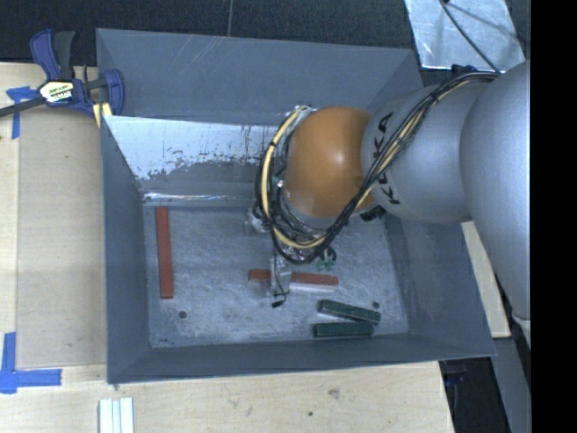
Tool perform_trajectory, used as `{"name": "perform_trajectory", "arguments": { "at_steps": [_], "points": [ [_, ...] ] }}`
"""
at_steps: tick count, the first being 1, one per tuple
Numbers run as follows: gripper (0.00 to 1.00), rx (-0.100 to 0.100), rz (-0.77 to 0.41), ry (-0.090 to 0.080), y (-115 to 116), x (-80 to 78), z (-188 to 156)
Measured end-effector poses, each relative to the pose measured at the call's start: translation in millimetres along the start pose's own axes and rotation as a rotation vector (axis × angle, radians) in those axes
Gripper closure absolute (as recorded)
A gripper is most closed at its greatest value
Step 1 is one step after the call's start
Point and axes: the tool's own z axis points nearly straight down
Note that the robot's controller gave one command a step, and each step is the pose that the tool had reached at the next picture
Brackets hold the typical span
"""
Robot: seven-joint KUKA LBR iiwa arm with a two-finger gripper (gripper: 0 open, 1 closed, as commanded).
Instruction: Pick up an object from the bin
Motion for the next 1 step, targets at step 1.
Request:
{"name": "perform_trajectory", "arguments": {
  "at_steps": [1],
  "points": [
    [0.00,-0.003,0.065,-0.008,-37.3,10.1,5.2]
  ]
}}
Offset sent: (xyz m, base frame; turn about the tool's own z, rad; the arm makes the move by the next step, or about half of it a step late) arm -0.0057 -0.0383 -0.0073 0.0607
